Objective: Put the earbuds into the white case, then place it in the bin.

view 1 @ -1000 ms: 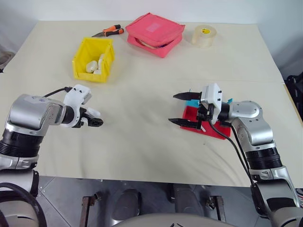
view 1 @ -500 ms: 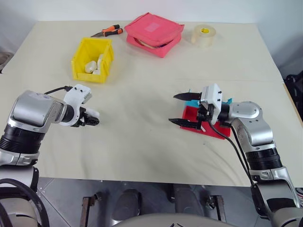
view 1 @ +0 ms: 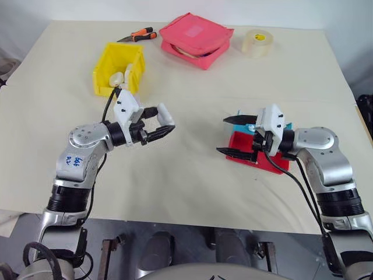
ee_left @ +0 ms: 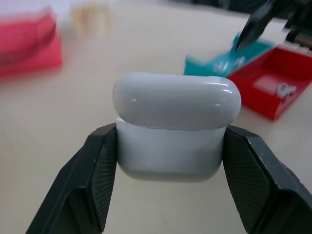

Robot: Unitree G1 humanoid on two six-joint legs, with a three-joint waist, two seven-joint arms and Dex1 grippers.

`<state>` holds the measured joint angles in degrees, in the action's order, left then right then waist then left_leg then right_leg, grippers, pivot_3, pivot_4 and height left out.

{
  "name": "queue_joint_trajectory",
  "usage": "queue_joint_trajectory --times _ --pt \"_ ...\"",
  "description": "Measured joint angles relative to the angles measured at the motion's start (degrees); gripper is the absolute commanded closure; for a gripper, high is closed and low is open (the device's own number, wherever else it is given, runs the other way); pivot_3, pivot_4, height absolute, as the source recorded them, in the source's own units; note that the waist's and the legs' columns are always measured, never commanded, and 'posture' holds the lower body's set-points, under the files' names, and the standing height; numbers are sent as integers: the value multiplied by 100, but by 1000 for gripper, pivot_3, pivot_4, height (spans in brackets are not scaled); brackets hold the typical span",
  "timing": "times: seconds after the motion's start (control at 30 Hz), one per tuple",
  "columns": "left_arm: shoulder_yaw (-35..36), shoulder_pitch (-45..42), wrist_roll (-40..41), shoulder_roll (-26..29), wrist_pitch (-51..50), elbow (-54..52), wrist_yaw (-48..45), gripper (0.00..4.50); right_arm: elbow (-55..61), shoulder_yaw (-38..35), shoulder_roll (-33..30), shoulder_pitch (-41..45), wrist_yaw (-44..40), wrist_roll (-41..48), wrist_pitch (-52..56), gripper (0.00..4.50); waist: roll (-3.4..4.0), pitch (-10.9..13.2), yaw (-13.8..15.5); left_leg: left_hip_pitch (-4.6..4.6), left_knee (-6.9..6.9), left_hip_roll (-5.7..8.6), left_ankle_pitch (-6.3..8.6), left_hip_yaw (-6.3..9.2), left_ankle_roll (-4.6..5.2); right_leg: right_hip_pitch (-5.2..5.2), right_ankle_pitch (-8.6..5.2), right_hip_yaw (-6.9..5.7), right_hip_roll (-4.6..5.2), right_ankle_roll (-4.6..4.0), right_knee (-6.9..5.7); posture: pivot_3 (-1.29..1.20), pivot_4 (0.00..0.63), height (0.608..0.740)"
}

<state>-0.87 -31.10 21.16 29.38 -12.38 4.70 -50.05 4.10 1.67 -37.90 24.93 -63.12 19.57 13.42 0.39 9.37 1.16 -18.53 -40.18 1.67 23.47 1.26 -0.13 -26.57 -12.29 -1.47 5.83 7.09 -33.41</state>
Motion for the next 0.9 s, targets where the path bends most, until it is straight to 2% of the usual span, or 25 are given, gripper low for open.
queue_joint_trajectory --times 0.3,0.5,0.63,0.77,0.9 --pt "21 -545 515 -876 1444 1151 -1830 1690 1326 -269 -641 -677 729 -26 1133 0 -10 6 17 1 -8 0 8 -24 29 5 9 15 -3 3 3 0 150 740" --pt "10 -879 668 -1145 1955 1657 -2893 1690 2035 -336 -1277 -1085 1138 -188 2040 0 -20 11 21 2 -14 6 10 -27 42 12 12 20 -4 9 9 0 150 740" --pt "-31 -883 648 -1293 2126 1983 -3223 1690 2443 -444 -1353 -1295 1427 -183 2539 0 -27 16 19 0 -14 6 11 -27 45 11 14 22 -4 11 9 0 150 740" --pt "-33 -882 624 -1369 2164 2076 -3284 1690 3038 -596 -1707 -1610 1603 -136 3349 0 -37 22 29 -2 -14 6 12 -24 48 11 14 22 -5 11 11 0 150 740" --pt "-33 -869 621 -1488 2144 2067 -3270 1690 3579 -979 -1855 -1845 1737 18 3996 929 -40 23 41 -2 -16 6 14 -22 52 12 15 24 -5 14 15 0 150 740"
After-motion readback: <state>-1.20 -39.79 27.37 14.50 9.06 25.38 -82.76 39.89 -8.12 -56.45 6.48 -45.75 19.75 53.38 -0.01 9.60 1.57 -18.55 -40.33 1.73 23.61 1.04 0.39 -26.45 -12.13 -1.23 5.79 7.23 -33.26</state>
